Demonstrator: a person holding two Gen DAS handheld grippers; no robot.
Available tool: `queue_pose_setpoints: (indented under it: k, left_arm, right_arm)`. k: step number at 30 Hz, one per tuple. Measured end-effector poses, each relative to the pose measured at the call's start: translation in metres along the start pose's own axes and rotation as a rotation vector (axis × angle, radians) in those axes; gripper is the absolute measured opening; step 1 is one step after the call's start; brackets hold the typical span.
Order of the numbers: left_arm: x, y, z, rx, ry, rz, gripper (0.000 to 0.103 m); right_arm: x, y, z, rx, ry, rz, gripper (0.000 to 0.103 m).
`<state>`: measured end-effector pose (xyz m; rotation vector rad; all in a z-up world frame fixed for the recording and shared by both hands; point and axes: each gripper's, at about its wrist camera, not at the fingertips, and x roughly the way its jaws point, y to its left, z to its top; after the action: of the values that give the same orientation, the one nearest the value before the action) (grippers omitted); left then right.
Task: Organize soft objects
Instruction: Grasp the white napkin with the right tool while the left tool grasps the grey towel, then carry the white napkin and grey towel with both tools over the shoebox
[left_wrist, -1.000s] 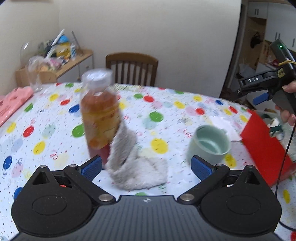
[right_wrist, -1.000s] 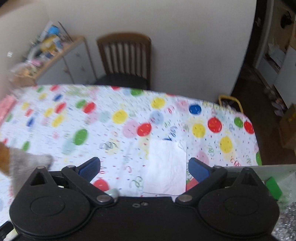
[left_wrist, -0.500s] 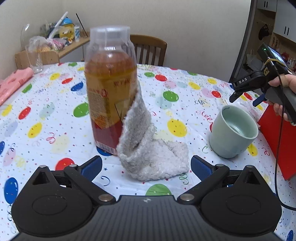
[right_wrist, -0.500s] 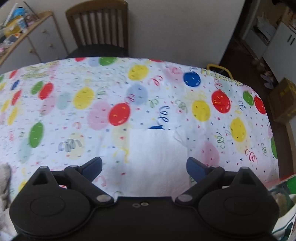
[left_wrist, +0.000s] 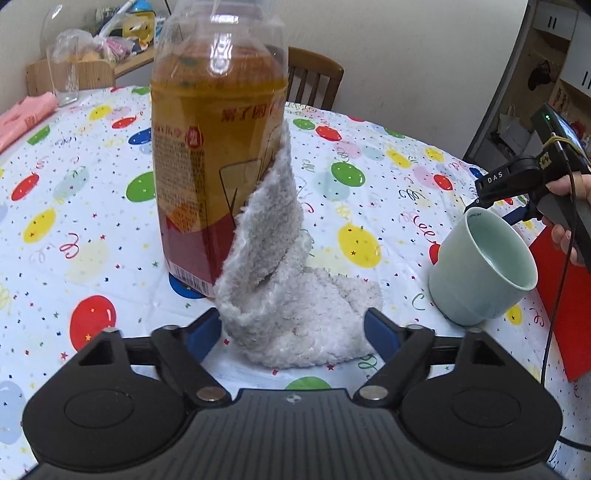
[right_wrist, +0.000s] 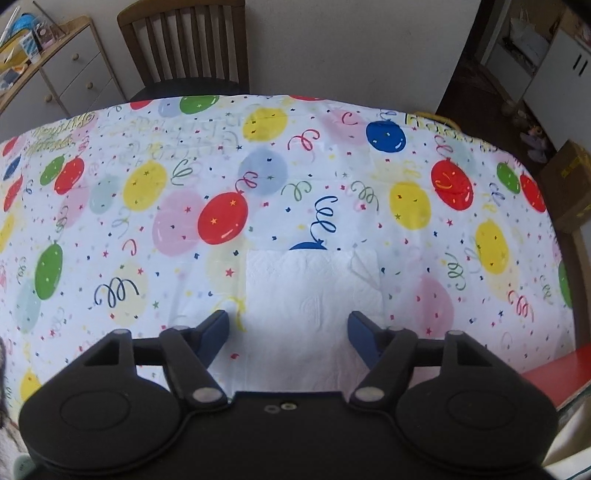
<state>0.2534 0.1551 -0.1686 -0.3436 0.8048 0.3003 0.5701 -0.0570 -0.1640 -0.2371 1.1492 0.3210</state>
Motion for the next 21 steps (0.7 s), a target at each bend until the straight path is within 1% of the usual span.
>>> queue_pose_setpoints:
  k: [2, 3, 4, 5, 6, 7, 8, 9, 10, 12, 13, 14, 15, 17, 21]
  left_arm:
    - [0.002, 0.001, -0.001, -0.008, 0.006, -0.005, 0.07]
    - [0.003, 0.001, -0.001, -0.015, 0.008, -0.012, 0.068]
    - [0.003, 0.002, -0.001, -0.021, 0.01, -0.019, 0.065]
    - [0.004, 0.002, -0.001, -0.024, 0.011, -0.022, 0.059]
    - [0.005, 0.002, -0.001, -0.024, 0.012, -0.021, 0.056]
    - [0.006, 0.002, 0.0, -0.025, 0.012, -0.017, 0.051]
    - [0.006, 0.003, 0.0, -0.029, 0.012, -0.016, 0.045]
    - [0.007, 0.003, 0.001, -0.033, 0.015, -0.017, 0.042]
    - [0.008, 0.003, 0.002, -0.037, 0.017, -0.017, 0.036]
    - [0.009, 0.003, 0.003, -0.038, 0.017, -0.013, 0.032]
    - [0.009, 0.003, 0.004, -0.033, 0.017, -0.008, 0.027]
    - [0.009, 0.002, 0.005, -0.027, 0.015, -0.005, 0.021]
    - [0.008, 0.001, 0.006, -0.025, 0.01, -0.008, 0.019]
    - [0.007, 0.002, 0.008, -0.024, 0.001, -0.017, 0.016]
    - [0.002, -0.003, 0.011, -0.006, -0.02, -0.03, 0.012]
  right_arm:
    - [-0.002, 0.0, -0.001, -0.001, -0.007, -0.005, 0.061]
    - [-0.002, 0.001, -0.002, 0.0, -0.009, -0.008, 0.057]
    - [-0.003, 0.001, -0.002, -0.002, -0.012, -0.01, 0.051]
    - [-0.005, 0.001, -0.002, -0.004, -0.016, -0.012, 0.047]
    - [-0.006, 0.002, -0.003, -0.003, -0.018, -0.01, 0.039]
    - [-0.007, 0.002, -0.004, -0.002, -0.02, -0.01, 0.034]
    - [-0.007, 0.002, -0.005, -0.004, -0.022, -0.013, 0.032]
    - [-0.008, 0.003, -0.006, -0.007, -0.023, -0.015, 0.028]
    - [-0.008, 0.003, -0.007, -0.009, -0.024, -0.017, 0.025]
    - [-0.011, 0.002, -0.01, -0.004, -0.03, -0.013, 0.019]
    - [-0.012, 0.001, -0.011, -0.001, -0.035, -0.009, 0.016]
    - [-0.014, 0.001, -0.013, 0.001, -0.042, -0.008, 0.014]
    - [-0.017, 0.0, -0.014, 0.003, -0.049, -0.009, 0.012]
    - [-0.023, -0.001, -0.018, -0.001, -0.077, -0.009, 0.008]
    - [-0.044, -0.004, -0.023, 0.001, -0.121, 0.025, 0.005]
